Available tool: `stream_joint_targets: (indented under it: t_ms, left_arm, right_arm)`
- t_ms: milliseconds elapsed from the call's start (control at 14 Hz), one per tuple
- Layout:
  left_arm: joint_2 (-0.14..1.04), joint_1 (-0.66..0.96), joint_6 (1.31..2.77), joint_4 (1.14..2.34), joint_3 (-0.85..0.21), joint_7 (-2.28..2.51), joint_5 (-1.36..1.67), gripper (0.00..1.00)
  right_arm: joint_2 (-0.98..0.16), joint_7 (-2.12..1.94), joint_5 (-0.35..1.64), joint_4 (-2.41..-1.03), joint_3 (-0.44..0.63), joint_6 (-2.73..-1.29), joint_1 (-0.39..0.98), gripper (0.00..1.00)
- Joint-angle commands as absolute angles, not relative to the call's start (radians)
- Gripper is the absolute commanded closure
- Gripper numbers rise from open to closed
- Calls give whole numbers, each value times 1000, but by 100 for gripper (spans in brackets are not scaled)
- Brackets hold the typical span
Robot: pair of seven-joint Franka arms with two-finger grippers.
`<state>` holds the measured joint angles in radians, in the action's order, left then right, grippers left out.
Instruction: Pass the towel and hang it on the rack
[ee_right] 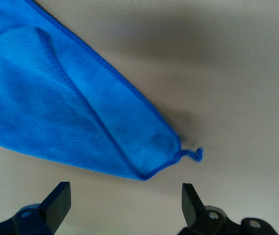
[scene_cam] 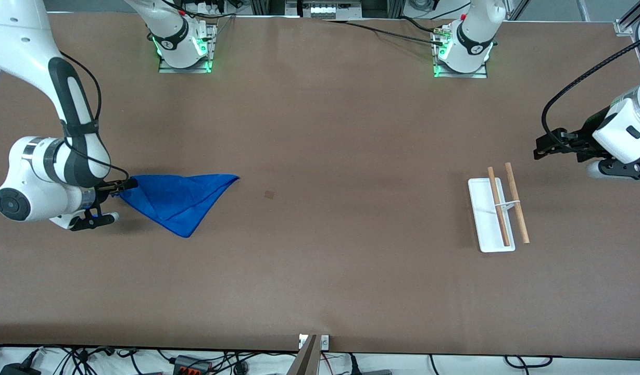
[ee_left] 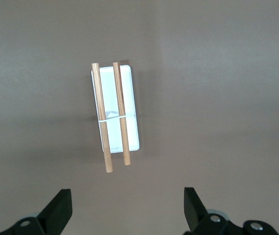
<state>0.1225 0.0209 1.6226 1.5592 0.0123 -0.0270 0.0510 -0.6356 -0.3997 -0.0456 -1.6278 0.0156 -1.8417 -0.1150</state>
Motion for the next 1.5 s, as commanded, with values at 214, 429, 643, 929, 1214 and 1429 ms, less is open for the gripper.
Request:
stream_joint_targets:
  t_ms: [214, 429, 643, 929, 1214, 1429]
  left_arm:
    - [104, 11, 1618, 1569, 9, -43, 64, 0]
    - [104, 11, 1618, 1569, 9, -43, 64, 0]
    - [104, 11, 1618, 1569, 9, -43, 64, 0]
    - [104, 11, 1618, 1569, 9, -43, 64, 0]
    - [104, 11, 1618, 1569, 9, -43, 64, 0]
    - [104, 11, 1618, 1568, 11, -43, 64, 0]
  right_arm:
    - [-752, -710, -35, -1517, 5, -1830, -182, 0]
    - [-779, -759, 35, -1519, 5, -1824, -207, 0]
    - [-782, -756, 40, -1519, 5, -1816, -212, 10]
    - [-781, -744, 41, -1519, 5, -1760, -212, 41]
    - [-781, -745, 40, -1520, 3, -1750, -212, 46]
    - [-782, -744, 40, -1519, 2, -1752, -210, 58]
